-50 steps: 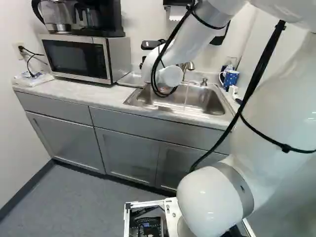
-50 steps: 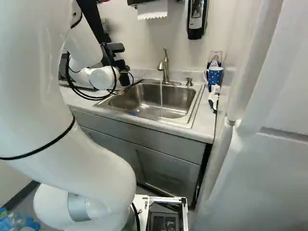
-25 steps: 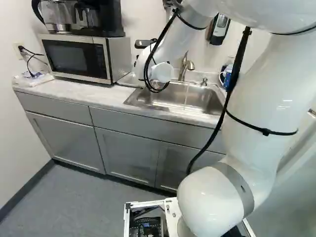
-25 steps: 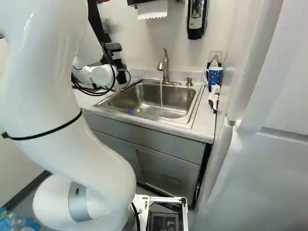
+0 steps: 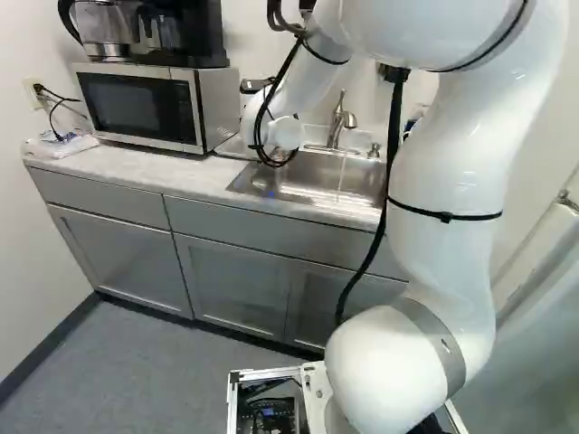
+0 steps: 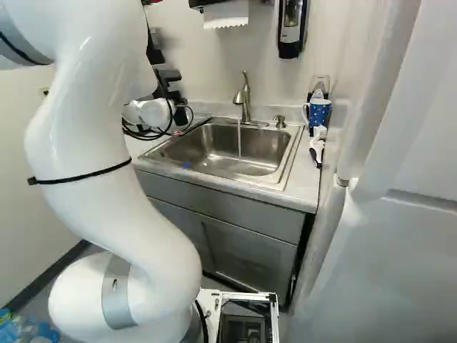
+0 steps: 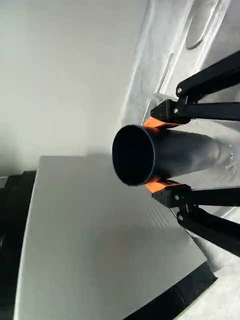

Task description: Rinse the cup and place it in the tray

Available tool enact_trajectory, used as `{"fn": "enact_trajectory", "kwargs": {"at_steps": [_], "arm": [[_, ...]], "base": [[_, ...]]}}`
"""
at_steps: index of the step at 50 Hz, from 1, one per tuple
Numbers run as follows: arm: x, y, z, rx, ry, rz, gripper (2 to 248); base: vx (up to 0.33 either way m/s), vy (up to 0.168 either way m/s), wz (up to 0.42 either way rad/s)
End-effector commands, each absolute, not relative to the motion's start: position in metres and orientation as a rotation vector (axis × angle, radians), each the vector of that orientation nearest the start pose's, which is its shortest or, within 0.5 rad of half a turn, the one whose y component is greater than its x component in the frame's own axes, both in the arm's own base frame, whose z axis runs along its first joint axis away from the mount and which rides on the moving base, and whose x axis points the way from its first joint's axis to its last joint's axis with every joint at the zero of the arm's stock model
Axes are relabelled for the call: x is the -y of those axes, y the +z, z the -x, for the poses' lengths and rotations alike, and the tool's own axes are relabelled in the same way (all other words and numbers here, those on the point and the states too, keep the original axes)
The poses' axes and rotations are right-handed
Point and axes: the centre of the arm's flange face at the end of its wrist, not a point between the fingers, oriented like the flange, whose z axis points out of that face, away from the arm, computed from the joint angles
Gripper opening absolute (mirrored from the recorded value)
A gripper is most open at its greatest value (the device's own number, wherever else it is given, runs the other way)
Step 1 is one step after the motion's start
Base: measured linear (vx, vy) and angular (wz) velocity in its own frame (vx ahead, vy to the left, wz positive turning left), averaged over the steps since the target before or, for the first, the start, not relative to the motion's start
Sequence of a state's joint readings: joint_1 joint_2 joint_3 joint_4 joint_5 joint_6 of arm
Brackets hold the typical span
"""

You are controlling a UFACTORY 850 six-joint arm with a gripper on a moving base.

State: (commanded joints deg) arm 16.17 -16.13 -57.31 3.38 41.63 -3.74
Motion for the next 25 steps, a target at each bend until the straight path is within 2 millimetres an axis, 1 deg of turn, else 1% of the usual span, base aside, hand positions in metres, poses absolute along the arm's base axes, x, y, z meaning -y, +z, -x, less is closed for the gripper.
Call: {"fn": "enact_trajectory", "kwargs": {"at_steps": [6, 10, 25], "arm": [[-0.164, 0.498, -0.576, 0.305, -1.966, 2.244, 122], [-0.164, 0.494, -0.577, 0.306, -1.958, 2.252, 122], [-0.164, 0.494, -0.577, 0.306, -1.958, 2.252, 122]], "base": [[0.0, 0.0, 0.0], [0.0, 0.0, 0.0], [0.0, 0.0, 0.0]]}}
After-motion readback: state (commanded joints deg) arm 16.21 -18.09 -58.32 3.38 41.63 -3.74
